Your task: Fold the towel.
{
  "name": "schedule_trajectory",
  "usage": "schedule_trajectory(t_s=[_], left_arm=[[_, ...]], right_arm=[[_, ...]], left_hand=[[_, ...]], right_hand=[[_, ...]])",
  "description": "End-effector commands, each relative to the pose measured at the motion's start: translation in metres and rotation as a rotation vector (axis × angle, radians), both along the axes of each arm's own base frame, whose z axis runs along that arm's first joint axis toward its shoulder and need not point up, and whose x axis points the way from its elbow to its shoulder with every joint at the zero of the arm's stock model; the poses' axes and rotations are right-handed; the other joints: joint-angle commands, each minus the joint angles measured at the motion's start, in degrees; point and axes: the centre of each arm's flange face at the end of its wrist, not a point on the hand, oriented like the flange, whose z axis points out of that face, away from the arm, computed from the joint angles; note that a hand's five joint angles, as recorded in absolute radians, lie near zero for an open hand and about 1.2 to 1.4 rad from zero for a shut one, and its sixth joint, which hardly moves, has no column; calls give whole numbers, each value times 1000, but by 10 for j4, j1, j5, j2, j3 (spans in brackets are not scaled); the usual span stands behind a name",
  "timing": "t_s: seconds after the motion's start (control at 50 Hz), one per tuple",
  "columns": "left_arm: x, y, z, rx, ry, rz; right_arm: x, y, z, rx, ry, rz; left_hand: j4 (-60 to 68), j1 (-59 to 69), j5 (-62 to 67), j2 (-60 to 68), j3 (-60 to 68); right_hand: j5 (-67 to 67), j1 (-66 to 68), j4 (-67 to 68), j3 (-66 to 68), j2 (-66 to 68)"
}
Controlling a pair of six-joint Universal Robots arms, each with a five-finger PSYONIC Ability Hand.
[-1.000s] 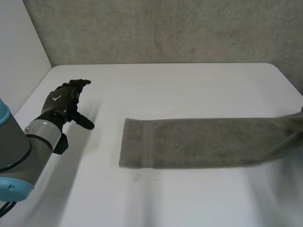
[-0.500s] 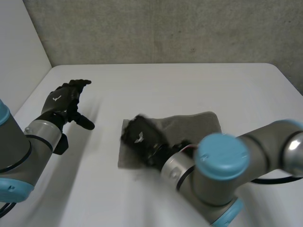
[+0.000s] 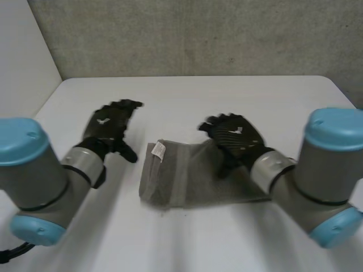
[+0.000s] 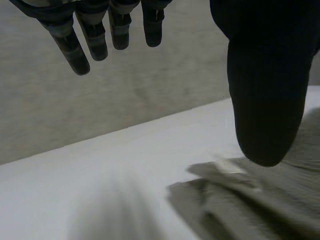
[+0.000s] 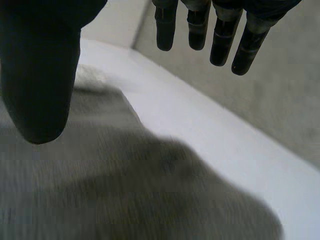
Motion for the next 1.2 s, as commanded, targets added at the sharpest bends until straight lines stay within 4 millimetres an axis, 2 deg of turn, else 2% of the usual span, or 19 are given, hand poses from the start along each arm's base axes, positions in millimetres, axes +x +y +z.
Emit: schedule_trajectory(t_s=[0.02, 0.14, 0.28, 0.36, 0.38, 0.4, 0.44, 0.6, 0.64, 0.68, 0.7, 0.74, 0.78, 0.8, 0.84, 0.92, 1.0, 1.12, 1.2], left_arm=[[-47, 26, -13, -7, -41, -139], [-63, 28, -23, -12, -66, -134], [-67, 17, -55, -86, -290, -86], [-67, 15, -68, -79, -338, -82], [-66, 16, -73, -69, -345, -82], [-66, 16, -73, -69, -345, -82], [-65, 17, -78, -58, -354, -85], [-65, 15, -69, -81, -342, -73], [-65, 15, -63, -93, -333, -71], [-65, 15, -56, -106, -322, -68], [-65, 15, -46, -122, -307, -64], [-64, 12, -34, -142, -285, -52], [-57, 6, -2, -192, -223, -14], [-57, 6, -2, -193, -223, -14], [-33, -12, 25, -219, -175, 70], [-8, -21, 41, -222, -149, 138], [16, -25, 45, -201, -142, 198], [36, -23, 29, -145, -174, 237], [47, -17, 19, -105, -191, 254]], right_arm=[[-46, -11, -17, 116, 38, -104], [-68, -7, -35, 187, 46, -127], [-75, 2, -52, 182, 84, -126], [-76, 2, -60, 140, 99, -128], [-76, 1, -61, 116, 102, -131], [-76, 1, -61, 115, 102, -131], [-79, -5, -61, 48, 118, -155], [-79, -21, -41, -210, 305, -199], [-70, -23, -29, -289, 339, -178], [-35, -13, -5, -430, 362, -82], [-35, -13, -5, -431, 362, -81], [3, 3, 8, -527, 351, 20], [17, 10, 12, -559, 350, 60], [17, 10, 12, -559, 350, 60], [42, 22, 20, -627, 348, 134], [68, 41, 22, -682, 328, 224], [101, 74, 3, -689, 292, 390], [115, 108, -47, -609, 293, 593], [116, 111, -61, -580, 309, 605]], left_hand=[[10, 2, -10, 11, 10], [10, 2, -10, 11, 10], [8, 1, -11, 9, 8], [6, -1, -13, 8, 7], [6, -1, -13, 8, 7], [6, -1, -13, 8, 7], [5, -3, -15, 6, 5], [5, -3, -15, 6, 5], [5, -3, -15, 6, 5], [4, -3, -15, 6, 4], [4, -3, -15, 6, 4], [4, -3, -15, 6, 4], [4, -3, -15, 6, 4], [4, -3, -15, 6, 4], [4, -3, -15, 6, 4], [4, -3, -15, 6, 4], [4, -3, -15, 6, 4], [4, -3, -15, 6, 4], [4, -3, -15, 6, 4]], right_hand=[[-36, -21, -35, -24, -34], [-36, -21, -35, -24, -34], [-36, -21, -35, -24, -34], [224, 239, 225, 236, 226], [394, 408, 395, 406, 395], [395, 410, 397, 408, 397], [653, 668, 654, 666, 655], [664, 679, 665, 676, 666], [664, 679, 665, 676, 666], [664, 679, 665, 676, 666], [664, 679, 665, 676, 666], [664, 679, 665, 676, 666], [664, 679, 665, 676, 666], [664, 679, 665, 676, 666], [664, 679, 665, 676, 666], [664, 679, 665, 676, 666], [664, 679, 665, 676, 666], [664, 679, 665, 676, 666], [664, 679, 665, 676, 666]])
